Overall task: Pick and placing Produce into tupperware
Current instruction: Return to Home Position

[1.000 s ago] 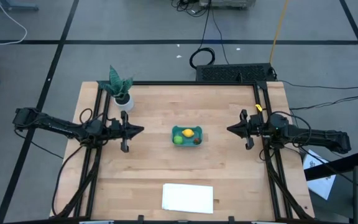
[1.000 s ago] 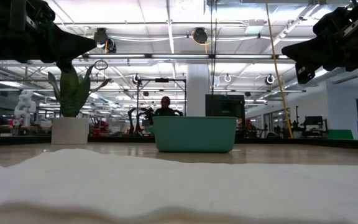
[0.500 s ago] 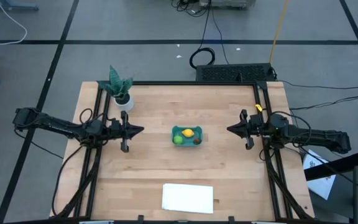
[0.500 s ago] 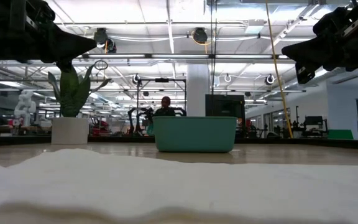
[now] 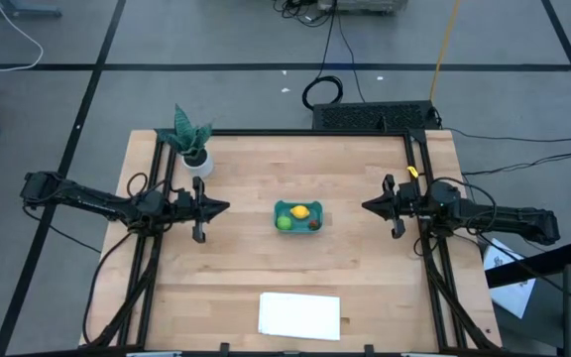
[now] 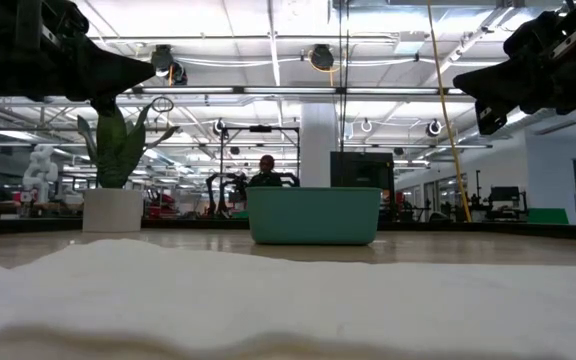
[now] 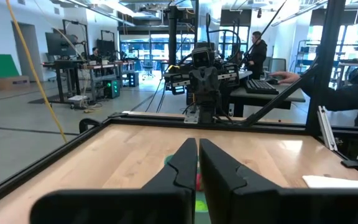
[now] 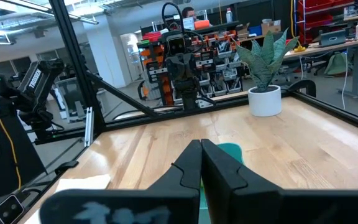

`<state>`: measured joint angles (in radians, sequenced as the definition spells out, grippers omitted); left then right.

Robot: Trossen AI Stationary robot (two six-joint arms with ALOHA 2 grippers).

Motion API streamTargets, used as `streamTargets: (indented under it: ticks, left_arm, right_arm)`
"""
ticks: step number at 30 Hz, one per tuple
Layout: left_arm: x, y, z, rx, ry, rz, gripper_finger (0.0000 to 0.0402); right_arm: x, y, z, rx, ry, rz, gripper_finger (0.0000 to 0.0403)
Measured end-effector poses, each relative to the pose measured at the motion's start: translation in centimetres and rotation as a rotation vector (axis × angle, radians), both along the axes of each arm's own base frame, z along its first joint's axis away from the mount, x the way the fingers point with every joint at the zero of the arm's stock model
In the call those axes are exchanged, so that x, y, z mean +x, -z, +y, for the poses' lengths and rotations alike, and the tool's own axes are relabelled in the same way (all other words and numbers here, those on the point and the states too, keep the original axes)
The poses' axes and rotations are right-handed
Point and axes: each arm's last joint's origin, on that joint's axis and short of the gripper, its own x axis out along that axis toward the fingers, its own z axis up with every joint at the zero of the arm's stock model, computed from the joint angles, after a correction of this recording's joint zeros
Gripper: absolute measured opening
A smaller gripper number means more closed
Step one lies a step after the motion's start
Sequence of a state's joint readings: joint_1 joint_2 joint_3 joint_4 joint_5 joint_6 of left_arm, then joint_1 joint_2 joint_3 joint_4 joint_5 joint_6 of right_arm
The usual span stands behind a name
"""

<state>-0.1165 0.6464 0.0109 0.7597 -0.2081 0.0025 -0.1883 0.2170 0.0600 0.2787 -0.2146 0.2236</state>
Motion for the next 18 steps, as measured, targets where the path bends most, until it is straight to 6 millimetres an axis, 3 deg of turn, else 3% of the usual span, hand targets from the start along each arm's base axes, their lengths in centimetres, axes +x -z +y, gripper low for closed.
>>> streamTargets:
  ticks: [7,18]
  left_arm:
    - [0.00,0.00,0.00,0.000,0.000,0.000,0.0002]
    - [0.00,0.00,0.00,0.000,0.000,0.000,0.0027]
  right_arm:
    - [0.00,0.00,0.00,0.000,0.000,0.000,0.0000]
    - [0.00,0.00,0.00,0.000,0.000,0.000,0.0000]
